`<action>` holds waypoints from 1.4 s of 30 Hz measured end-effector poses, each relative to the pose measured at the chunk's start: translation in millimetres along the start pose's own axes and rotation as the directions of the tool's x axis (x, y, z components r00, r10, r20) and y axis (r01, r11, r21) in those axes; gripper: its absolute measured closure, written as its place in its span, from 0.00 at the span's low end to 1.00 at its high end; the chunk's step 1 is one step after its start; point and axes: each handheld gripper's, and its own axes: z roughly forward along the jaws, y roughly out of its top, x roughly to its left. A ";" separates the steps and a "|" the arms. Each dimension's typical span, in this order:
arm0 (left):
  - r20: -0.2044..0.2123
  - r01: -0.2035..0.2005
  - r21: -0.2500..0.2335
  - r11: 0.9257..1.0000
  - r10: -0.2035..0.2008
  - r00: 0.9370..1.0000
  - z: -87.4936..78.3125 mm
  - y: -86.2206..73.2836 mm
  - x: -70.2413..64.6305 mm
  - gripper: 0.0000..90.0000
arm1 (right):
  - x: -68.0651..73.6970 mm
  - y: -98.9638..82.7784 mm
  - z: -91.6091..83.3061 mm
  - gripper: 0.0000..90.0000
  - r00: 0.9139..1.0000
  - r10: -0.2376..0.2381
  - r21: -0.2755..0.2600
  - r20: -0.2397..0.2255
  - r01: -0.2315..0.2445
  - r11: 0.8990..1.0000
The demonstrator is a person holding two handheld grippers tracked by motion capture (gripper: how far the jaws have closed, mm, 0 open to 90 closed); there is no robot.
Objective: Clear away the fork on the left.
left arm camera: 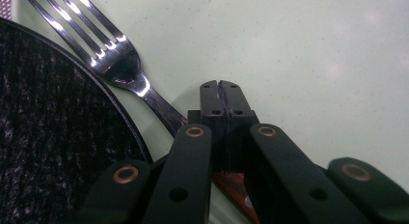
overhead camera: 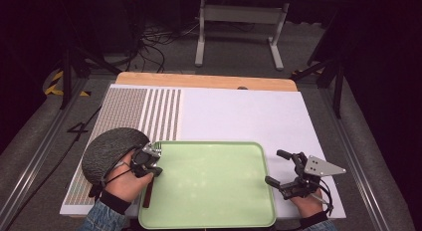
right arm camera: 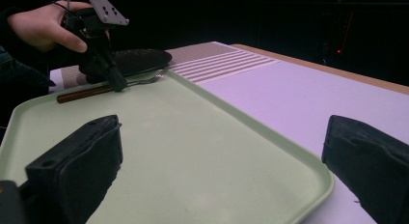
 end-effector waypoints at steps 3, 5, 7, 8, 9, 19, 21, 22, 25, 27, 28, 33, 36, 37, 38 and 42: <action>0.022 -0.006 -0.024 1.000 0.007 1.000 -1.3 0.9 -1.0 0.97 | 0.3 0.1 -0.4 0.01 1.000 -0.001 -0.001 0.000 0.001 1.000; 0.031 -0.023 -0.054 0.998 0.024 0.999 -3.7 2.1 -2.2 0.94 | 0.1 0.0 -0.8 0.01 1.000 0.000 0.000 0.001 0.000 1.000; 0.038 -0.032 -0.100 0.994 0.036 0.999 -6.2 2.8 -3.7 0.85 | 0.0 -0.1 -1.0 0.01 1.000 0.000 0.000 0.002 0.000 1.000; 0.037 -0.034 -0.128 0.991 0.039 0.999 -7.3 3.0 -3.8 0.77 | 0.0 0.0 -0.9 0.01 1.000 0.000 0.000 0.002 0.000 1.000; 0.026 -0.046 -0.147 0.988 0.050 0.998 -8.7 3.1 -3.9 0.67 | 0.0 0.0 -0.8 0.01 1.000 -0.001 0.000 0.001 0.001 1.000; -0.001 -0.137 -0.399 0.907 0.149 0.989 -26.0 -1.4 -6.3 0.16 | -0.2 0.1 -0.6 0.01 1.000 -0.003 0.000 0.003 0.003 1.000; 0.003 -0.147 -0.429 0.891 0.164 0.986 -26.8 -3.4 -8.7 0.14 | -0.2 0.3 -0.8 0.01 1.000 -0.003 -0.003 0.003 0.003 1.000; -0.001 -0.159 -0.440 0.884 0.177 0.984 -27.6 -4.6 -9.2 0.14 | -0.1 0.4 -0.9 0.01 1.000 -0.004 -0.004 0.003 0.004 1.000; 0.004 -0.175 -0.451 0.875 0.198 0.980 -28.8 -8.5 -9.5 0.11 | -0.1 0.4 -1.1 0.01 1.000 -0.006 -0.004 0.003 0.006 1.000; -0.007 -0.191 -0.468 0.863 0.212 0.977 -29.1 -13.6 -8.2 0.10 | 0.0 0.5 -1.1 0.01 1.000 -0.007 -0.004 0.003 0.007 1.000; -0.004 -0.186 -0.477 0.859 0.210 0.978 -28.9 -15.6 -7.4 0.09 | 0.0 0.5 -1.2 0.01 1.000 -0.009 -0.004 0.002 0.009 1.000; 0.000 -0.156 -0.559 0.814 0.188 0.982 -28.4 -32.4 -1.8 0.08 | -0.1 0.6 -1.7 0.01 1.000 -0.011 -0.004 0.006 0.011 1.000; -0.002 -0.123 -0.596 0.793 0.151 0.989 -27.7 -44.3 1.9 0.08 | 0.0 0.5 -1.3 0.01 1.000 -0.010 -0.003 0.004 0.010 1.000; -0.011 -0.119 -0.605 0.787 0.141 0.990 -26.9 -48.5 2.9 0.08 | 0.1 0.4 -1.2 0.01 1.000 -0.010 -0.002 0.003 0.010 1.000; -0.018 -0.115 -0.617 0.779 0.131 0.991 -25.8 -52.7 3.6 0.08 | 0.1 0.4 -1.2 0.01 1.000 -0.011 -0.001 0.005 0.011 1.000; -0.023 -0.093 -0.670 0.736 0.104 0.994 -24.7 -67.5 6.0 0.07 | 0.1 0.3 -0.9 0.01 1.000 -0.009 0.001 0.004 0.009 1.000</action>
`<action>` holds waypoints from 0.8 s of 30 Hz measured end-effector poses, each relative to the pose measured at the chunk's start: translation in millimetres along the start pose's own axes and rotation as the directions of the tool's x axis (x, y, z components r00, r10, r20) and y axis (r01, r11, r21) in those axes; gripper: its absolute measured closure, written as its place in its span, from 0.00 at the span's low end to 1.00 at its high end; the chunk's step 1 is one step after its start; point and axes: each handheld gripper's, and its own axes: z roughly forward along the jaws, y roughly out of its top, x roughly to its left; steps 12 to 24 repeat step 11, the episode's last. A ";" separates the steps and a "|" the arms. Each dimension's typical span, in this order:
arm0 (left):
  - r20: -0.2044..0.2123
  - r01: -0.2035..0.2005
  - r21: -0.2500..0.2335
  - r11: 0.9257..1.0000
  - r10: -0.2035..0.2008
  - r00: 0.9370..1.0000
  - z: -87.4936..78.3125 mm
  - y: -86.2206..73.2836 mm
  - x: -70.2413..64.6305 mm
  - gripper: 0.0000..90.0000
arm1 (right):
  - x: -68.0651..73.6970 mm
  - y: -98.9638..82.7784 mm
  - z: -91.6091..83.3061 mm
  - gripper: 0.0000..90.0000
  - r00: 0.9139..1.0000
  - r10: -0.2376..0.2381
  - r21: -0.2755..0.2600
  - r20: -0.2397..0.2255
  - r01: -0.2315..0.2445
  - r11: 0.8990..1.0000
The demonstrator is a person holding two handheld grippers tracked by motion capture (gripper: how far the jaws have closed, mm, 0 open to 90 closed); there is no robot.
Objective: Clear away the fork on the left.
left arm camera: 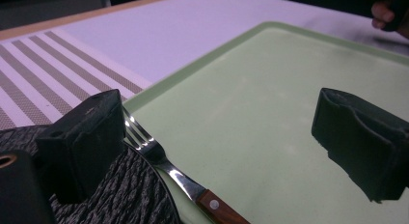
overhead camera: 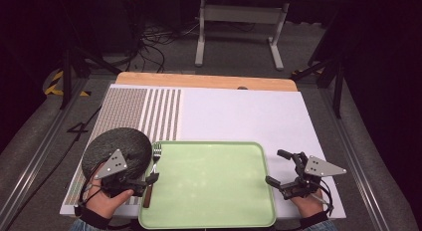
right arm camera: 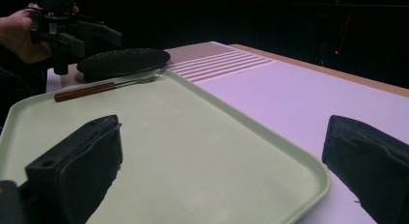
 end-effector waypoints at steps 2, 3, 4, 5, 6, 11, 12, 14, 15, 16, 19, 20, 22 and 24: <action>-0.006 -0.008 -0.018 1.000 0.007 1.000 -4.3 -4.2 0.0 0.07 | 0.1 0.0 0.0 0.01 1.000 0.000 0.000 0.000 0.000 1.000; -0.008 -0.003 -0.025 1.000 0.003 1.000 -6.3 -6.3 0.0 0.07 | 0.1 -0.1 0.0 0.01 1.000 -0.001 0.000 0.000 0.001 1.000; -0.009 0.001 -0.028 1.000 -0.001 1.000 -7.5 -7.9 0.5 0.07 | 0.1 -0.1 0.0 0.01 1.000 0.000 0.000 0.000 0.000 1.000; -0.013 0.006 -0.031 1.000 -0.006 1.000 -8.9 -10.9 1.8 0.06 | 0.1 -0.1 0.0 0.01 1.000 0.000 0.000 0.000 0.000 1.000; -0.013 0.017 -0.034 0.999 -0.018 1.000 -9.4 -13.4 2.5 0.06 | 0.2 -0.1 0.1 0.01 1.000 0.000 0.000 0.000 0.000 1.000; -0.021 0.026 -0.032 0.999 -0.026 0.999 -9.7 -19.9 9.3 0.05 | 0.3 -0.2 0.5 0.01 1.000 -0.001 0.002 0.001 0.001 1.000; -0.021 0.026 -0.032 0.999 -0.026 0.999 -9.7 -19.9 9.3 0.05 | 0.3 -0.2 0.5 0.01 1.000 -0.001 0.002 0.001 0.001 1.000; -0.021 0.026 -0.032 0.999 -0.026 0.999 -9.7 -19.9 9.3 0.05 | 0.3 -0.2 0.5 0.01 1.000 -0.001 0.002 0.001 0.001 1.000; -0.021 0.026 -0.032 0.999 -0.026 0.999 -9.7 -19.9 9.3 0.05 | 0.3 -0.2 0.5 0.01 1.000 -0.001 0.002 0.001 0.001 1.000; -0.021 0.026 -0.032 0.999 -0.026 0.999 -9.7 -19.9 9.3 0.05 | 0.3 -0.2 0.5 0.01 1.000 -0.001 0.002 0.001 0.001 1.000; -0.021 0.026 -0.032 0.999 -0.026 0.999 -9.7 -19.9 9.3 0.05 | 0.3 -0.2 0.5 0.01 1.000 -0.001 0.002 0.001 0.001 1.000; -0.021 0.026 -0.032 0.999 -0.026 0.999 -9.7 -19.9 9.3 0.05 | 0.3 -0.2 0.5 0.01 1.000 -0.001 0.002 0.001 0.001 1.000; -0.021 0.026 -0.032 0.999 -0.026 0.999 -9.7 -19.9 9.3 0.05 | 0.3 -0.2 0.5 0.01 1.000 -0.001 0.002 0.001 0.001 1.000; -0.021 0.026 -0.032 0.999 -0.026 0.999 -9.7 -19.9 9.3 0.05 | 0.3 -0.2 0.5 0.01 1.000 -0.001 0.002 0.001 0.001 1.000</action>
